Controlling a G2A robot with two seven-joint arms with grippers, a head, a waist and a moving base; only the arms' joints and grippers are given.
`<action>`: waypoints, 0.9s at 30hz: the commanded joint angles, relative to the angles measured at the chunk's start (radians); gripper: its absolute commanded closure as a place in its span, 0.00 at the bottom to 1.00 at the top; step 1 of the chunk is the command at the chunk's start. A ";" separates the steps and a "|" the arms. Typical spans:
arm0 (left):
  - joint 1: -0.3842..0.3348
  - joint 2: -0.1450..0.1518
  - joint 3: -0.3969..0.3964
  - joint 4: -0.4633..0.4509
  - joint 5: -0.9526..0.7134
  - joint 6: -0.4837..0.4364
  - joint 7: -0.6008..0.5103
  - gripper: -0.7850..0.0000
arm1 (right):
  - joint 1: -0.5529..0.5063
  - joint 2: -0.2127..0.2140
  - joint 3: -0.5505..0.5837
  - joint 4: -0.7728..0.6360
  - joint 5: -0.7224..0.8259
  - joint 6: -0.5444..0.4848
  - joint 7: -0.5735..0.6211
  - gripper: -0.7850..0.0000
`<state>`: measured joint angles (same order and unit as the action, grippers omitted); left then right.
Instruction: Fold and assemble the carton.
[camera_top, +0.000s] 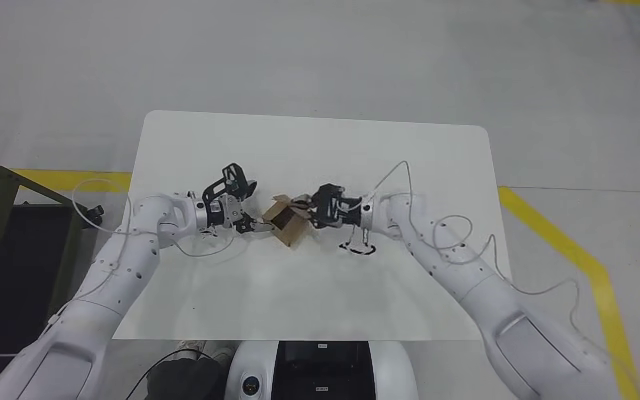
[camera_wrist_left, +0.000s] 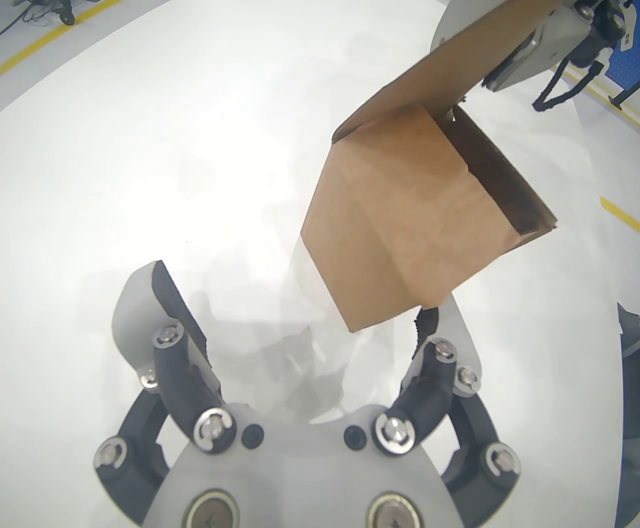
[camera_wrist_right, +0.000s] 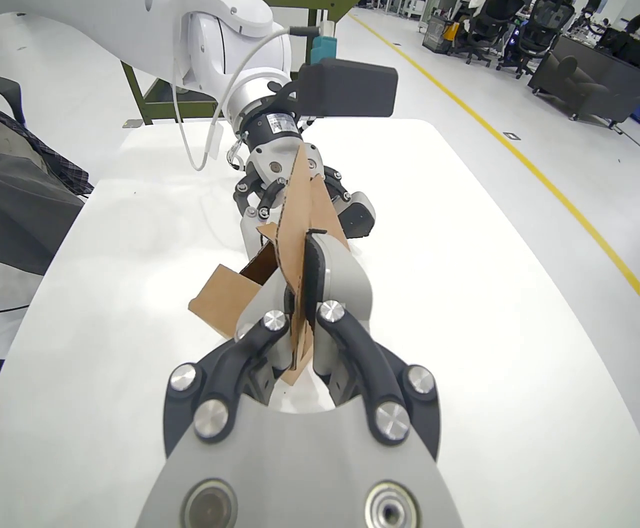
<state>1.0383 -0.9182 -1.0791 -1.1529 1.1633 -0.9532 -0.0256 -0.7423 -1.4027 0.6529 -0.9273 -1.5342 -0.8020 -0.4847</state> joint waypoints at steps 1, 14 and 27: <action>0.000 0.000 -0.001 0.000 -0.001 -0.002 -0.002 0.00 | -0.014 0.006 0.008 -0.028 -0.004 0.004 0.019 0.65; 0.007 0.000 -0.016 -0.006 -0.006 -0.003 -0.001 0.00 | -0.078 0.028 0.033 -0.163 -0.019 -0.023 0.104 0.10; 0.011 -0.004 -0.023 -0.025 -0.044 0.003 -0.016 0.00 | -0.099 0.020 0.005 -0.201 -0.026 -0.017 0.193 0.09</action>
<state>1.0490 -0.9221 -1.1011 -1.1762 1.1223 -0.9510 -0.0412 -0.8414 -1.3822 0.6609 -1.1263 -1.5570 -0.8219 -0.2986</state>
